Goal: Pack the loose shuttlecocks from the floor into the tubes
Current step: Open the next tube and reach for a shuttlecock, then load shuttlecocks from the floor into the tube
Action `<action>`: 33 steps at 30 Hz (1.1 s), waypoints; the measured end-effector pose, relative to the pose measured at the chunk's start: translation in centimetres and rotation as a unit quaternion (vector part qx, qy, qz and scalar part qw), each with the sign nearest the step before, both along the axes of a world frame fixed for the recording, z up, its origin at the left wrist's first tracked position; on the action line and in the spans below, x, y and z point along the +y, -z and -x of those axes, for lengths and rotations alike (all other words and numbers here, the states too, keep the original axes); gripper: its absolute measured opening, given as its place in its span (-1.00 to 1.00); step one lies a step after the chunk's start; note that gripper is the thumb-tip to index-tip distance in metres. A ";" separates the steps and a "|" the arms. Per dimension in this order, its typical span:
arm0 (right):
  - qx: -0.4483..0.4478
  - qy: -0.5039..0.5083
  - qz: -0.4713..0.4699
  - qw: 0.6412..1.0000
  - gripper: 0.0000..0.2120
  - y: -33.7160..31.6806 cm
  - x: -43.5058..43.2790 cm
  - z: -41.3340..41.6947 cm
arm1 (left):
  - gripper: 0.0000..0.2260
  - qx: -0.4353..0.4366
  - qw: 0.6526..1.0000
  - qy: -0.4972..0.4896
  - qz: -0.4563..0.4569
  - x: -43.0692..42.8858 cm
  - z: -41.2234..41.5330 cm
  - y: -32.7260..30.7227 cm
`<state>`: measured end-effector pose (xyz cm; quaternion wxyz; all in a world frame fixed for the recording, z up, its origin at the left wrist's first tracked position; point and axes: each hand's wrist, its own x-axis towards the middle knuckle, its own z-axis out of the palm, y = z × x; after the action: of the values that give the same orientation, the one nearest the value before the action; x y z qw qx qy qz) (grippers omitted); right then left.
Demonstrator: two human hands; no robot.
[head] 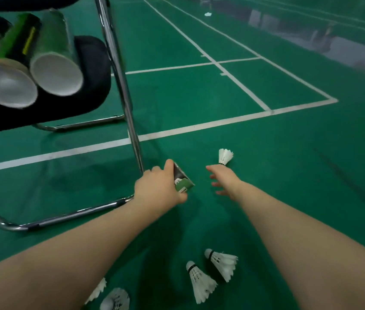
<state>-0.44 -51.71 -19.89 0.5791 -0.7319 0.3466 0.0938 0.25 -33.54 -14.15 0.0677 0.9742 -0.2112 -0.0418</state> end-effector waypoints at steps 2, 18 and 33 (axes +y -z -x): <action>0.025 0.000 0.060 0.998 -0.53 3.1 -2.2 -1.0 | -0.45 0.016 1.000 0.008 -0.022 -1.2 -1.7 1.5; 0.082 -0.036 0.330 0.940 -0.37 11.3 -10.1 -8.2 | -0.42 0.050 0.997 0.031 -0.047 -4.7 -7.2 8.5; 0.143 -0.170 0.440 0.870 -0.40 11.6 -12.5 -11.8 | -0.43 0.077 0.995 0.013 -0.060 -4.7 -9.0 9.8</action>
<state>11.39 -64.26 -31.47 0.1163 -0.9371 0.3014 0.1325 9.20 -38.23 -23.95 0.0245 0.9676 -0.2150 -0.1299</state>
